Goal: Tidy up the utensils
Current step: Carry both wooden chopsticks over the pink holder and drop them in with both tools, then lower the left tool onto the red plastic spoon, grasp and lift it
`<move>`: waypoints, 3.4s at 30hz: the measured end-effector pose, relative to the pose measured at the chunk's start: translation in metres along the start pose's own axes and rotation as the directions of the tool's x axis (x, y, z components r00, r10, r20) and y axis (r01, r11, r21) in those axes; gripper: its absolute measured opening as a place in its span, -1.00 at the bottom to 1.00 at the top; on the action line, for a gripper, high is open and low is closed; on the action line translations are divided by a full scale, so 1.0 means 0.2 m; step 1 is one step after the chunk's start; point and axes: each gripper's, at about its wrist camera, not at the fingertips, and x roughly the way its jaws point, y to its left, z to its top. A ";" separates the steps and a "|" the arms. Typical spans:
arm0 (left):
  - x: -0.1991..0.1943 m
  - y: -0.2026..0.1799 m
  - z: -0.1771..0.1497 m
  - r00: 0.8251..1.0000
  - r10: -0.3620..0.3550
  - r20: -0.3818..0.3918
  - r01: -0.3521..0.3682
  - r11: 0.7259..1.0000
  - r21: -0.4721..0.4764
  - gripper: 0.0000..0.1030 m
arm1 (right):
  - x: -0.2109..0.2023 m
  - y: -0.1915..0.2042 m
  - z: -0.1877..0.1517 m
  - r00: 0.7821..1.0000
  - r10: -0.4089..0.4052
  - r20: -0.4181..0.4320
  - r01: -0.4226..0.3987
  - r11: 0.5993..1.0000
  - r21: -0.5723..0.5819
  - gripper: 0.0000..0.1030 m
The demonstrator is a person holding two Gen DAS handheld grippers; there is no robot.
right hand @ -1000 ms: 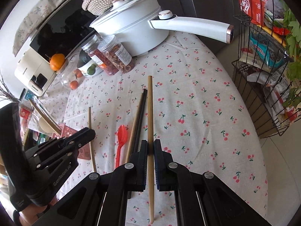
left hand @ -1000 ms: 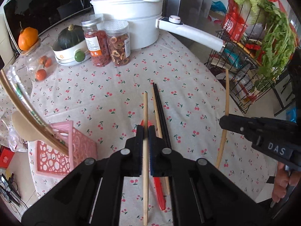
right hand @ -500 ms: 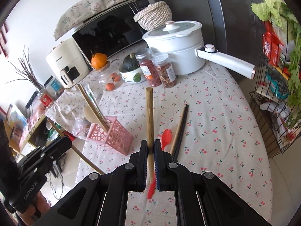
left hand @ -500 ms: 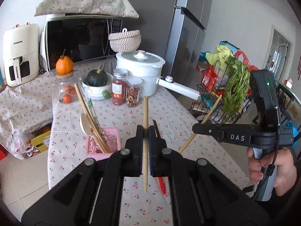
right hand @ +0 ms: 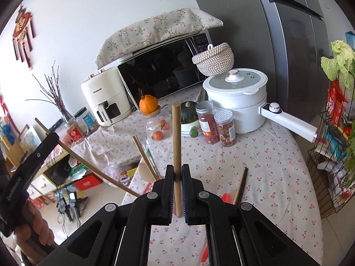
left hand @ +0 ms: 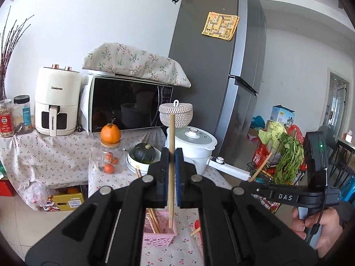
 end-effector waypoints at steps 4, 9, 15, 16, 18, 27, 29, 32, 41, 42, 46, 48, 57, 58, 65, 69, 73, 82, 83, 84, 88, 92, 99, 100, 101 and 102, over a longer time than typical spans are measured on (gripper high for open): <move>0.09 0.02 -0.05 1.000 0.018 0.014 -0.019 0.999 0.048 -0.89 | 0.04 0.01 0.01 1.000 0.013 0.005 -0.013 1.000 0.014 -0.87; 0.23 0.05 -0.13 0.997 0.058 -0.055 -0.055 0.997 0.056 -0.88 | 0.07 0.02 0.02 1.000 0.013 0.020 -0.014 1.000 0.022 -0.87; 0.34 0.08 -0.20 0.991 0.039 -0.125 -0.034 0.998 0.043 -0.85 | 0.09 0.02 0.02 1.000 0.017 0.026 -0.018 1.000 0.025 -0.87; 0.36 0.08 -0.20 0.988 0.041 -0.150 -0.035 0.999 0.038 -0.78 | 0.09 0.02 0.02 0.999 0.019 0.027 -0.020 0.999 0.025 -0.87; 0.36 0.09 -0.21 0.984 0.040 -0.174 -0.040 0.999 0.004 0.03 | 0.09 0.02 0.02 0.999 0.021 0.030 -0.022 0.999 0.026 -0.87; 0.27 0.21 -0.22 0.949 0.088 -0.302 -0.132 0.983 -0.127 0.78 | 0.10 0.06 0.03 0.998 0.040 0.047 -0.040 0.999 0.007 -0.87; 0.26 0.25 -0.25 0.929 0.101 -0.357 -0.161 0.977 -0.142 0.81 | 0.11 0.07 0.03 0.998 0.041 0.045 -0.041 0.999 0.001 -0.87; 0.25 0.28 -0.31 0.904 0.105 -0.415 -0.178 0.974 -0.141 0.82 | 0.15 0.09 0.03 0.998 0.035 0.043 -0.035 0.999 -0.011 -0.87; 0.27 0.33 -0.42 0.849 0.125 -0.513 -0.213 0.970 -0.116 0.82 | 0.28 0.16 0.03 1.000 0.006 0.024 -0.004 0.998 -0.057 -0.87; 0.27 0.33 -0.42 0.847 0.124 -0.518 -0.213 0.970 -0.115 0.82 | 0.29 0.16 0.03 1.000 -0.002 0.018 0.004 0.998 -0.065 -0.87; 0.27 0.33 -0.42 0.844 0.127 -0.521 -0.215 0.970 -0.113 0.82 | 0.36 0.17 0.01 1.000 -0.020 -0.011 0.019 0.997 -0.078 -0.87; 0.27 0.33 -0.42 0.843 0.127 -0.522 -0.216 0.970 -0.113 0.82 | 0.38 0.16 0.01 1.000 -0.009 -0.021 0.007 0.997 -0.074 -0.85; 0.27 0.28 -0.42 0.839 0.115 -0.532 -0.196 0.976 -0.098 0.82 | 0.22 0.07 0.05 0.997 0.067 0.024 -0.067 0.998 -0.005 0.29; 0.27 0.27 -0.42 0.838 0.113 -0.533 -0.191 0.977 -0.094 0.82 | 0.20 0.05 0.05 0.997 0.066 0.031 -0.067 0.998 0.003 0.39; 0.28 0.19 -0.46 0.818 0.092 -0.567 -0.160 0.985 -0.071 0.82 | 0.10 -0.11 0.03 1.000 0.000 0.010 -0.001 0.999 0.038 0.57; 0.30 0.11 -0.50 0.800 0.083 -0.595 -0.138 0.989 -0.046 0.82 | 0.07 -0.22 -0.02 0.998 -0.052 -0.031 0.053 0.998 0.037 0.64; 0.33 0.01 -0.56 0.773 0.075 -0.630 -0.111 0.994 -0.019 0.82 | 0.05 -0.31 -0.10 0.989 -0.110 -0.101 0.112 0.994 0.018 0.65; 0.41 -0.22 -0.69 0.699 0.037 -0.714 -0.033 0.999 0.020 0.82 | 0.02 -0.58 -0.28 0.951 -0.192 -0.243 0.208 0.977 0.039 0.66; 0.43 -0.24 -0.70 0.694 0.035 -0.719 -0.028 0.999 0.022 0.82 | 0.01 -0.61 -0.29 0.948 -0.198 -0.251 0.215 0.976 0.043 0.66; 0.45 -0.26 -0.70 0.691 0.032 -0.722 -0.024 0.999 0.021 0.82 | 0.00 -0.63 -0.30 0.944 -0.206 -0.257 0.224 0.973 0.046 0.66; 0.55 -0.36 -0.74 0.685 0.028 -0.728 -0.009 1.000 0.029 0.80 | 0.02 -0.75 -0.34 0.928 -0.233 -0.291 0.260 0.964 0.057 0.66; 0.70 -0.45 -0.79 0.657 0.006 -0.754 0.009 1.000 0.016 0.47 | 0.04 -0.86 -0.36 0.916 -0.229 -0.331 0.274 0.957 0.097 0.66; 0.99 -0.54 -0.89 0.610 0.076 -0.789 -0.036 0.997 0.069 -0.01 | 0.06 -0.96 -0.35 0.909 -0.204 -0.362 0.272 0.950 0.150 0.66; 1.03 -0.54 -0.90 0.604 0.089 -0.792 -0.047 0.996 0.077 -0.02 | 0.06 -0.97 -0.35 0.911 -0.199 -0.362 0.270 0.950 0.157 0.66; 1.06 -0.54 -0.92 0.597 0.100 -0.796 -0.056 0.995 0.083 -0.06 | 0.06 -0.98 -0.34 0.912 -0.195 -0.360 0.268 0.949 0.164 0.66; 1.09 -0.54 -0.93 0.590 0.110 -0.800 -0.064 0.994 0.089 -0.11 | 0.06 -0.99 -0.34 0.913 -0.192 -0.359 0.266 0.948 0.171 0.66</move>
